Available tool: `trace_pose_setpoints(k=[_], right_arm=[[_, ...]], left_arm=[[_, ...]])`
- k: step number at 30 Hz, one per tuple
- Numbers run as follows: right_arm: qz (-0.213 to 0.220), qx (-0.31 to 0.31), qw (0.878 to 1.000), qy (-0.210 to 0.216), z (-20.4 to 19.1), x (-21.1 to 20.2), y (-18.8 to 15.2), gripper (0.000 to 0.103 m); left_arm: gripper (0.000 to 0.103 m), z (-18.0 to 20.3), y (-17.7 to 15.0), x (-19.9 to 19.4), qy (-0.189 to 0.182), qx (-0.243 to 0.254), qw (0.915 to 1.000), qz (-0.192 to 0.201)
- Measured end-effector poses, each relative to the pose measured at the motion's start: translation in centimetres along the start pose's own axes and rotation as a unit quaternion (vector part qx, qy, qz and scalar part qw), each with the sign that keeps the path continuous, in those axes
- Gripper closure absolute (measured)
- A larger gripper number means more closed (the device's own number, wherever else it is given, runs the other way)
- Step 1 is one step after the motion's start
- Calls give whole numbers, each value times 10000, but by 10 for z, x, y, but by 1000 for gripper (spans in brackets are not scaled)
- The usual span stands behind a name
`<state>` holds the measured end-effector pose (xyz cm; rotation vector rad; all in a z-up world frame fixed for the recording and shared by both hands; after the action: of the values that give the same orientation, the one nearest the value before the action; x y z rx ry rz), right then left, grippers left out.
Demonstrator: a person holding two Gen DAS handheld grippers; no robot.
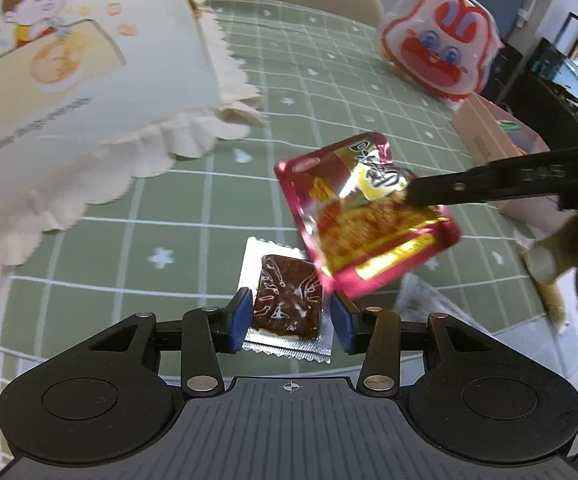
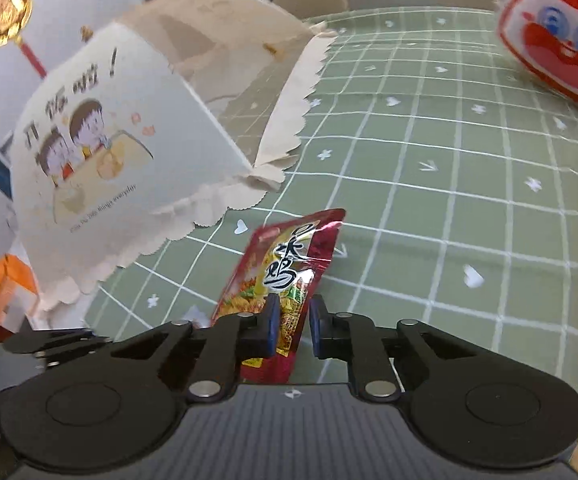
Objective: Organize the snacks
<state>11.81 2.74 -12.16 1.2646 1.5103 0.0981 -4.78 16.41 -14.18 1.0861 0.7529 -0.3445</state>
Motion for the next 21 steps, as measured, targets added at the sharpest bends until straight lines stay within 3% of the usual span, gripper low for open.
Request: trace_pose_setpoints(k=[5, 8, 10, 14, 17, 19, 21], right_arm=[[281, 222, 9992, -166, 16, -54, -5, 100], [458, 278, 9978, -395, 23, -95, -13, 102], [595, 357, 9965, -470, 28, -123, -23, 102], [645, 560, 9944, -623, 33, -155, -54, 102], [662, 610, 9887, -1200, 46, -160, -74, 101], [558, 824, 9832, -1533, 61, -158, -84, 99], [458, 968, 9805, -1651, 71, -154, -92, 93]], left_arm=[[57, 31, 9, 3, -741, 131, 9972, -15], [56, 61, 18, 1, -1327, 437, 9902, 51], [56, 88, 23, 3, -1799, 660, 9815, 19], [56, 142, 17, 9, -2631, 1302, 9558, -197], [56, 167, 7, 10, -2663, 1861, 9449, -407], [56, 166, 2, 11, -2399, 1932, 9501, -490], [56, 154, 5, 11, -2083, 1738, 9613, -479]])
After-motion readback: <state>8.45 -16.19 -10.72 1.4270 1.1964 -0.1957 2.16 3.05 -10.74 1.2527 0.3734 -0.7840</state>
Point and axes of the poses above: each gripper's, at about its wrist camera, not at the fingertips, and x roughly the way its jaws point, z to its right, y to its top, the point moved 1 cm from there along x, roughly the way its jaws point, and after that the axes turned 9 degrees about z, right-handed, at the moved point
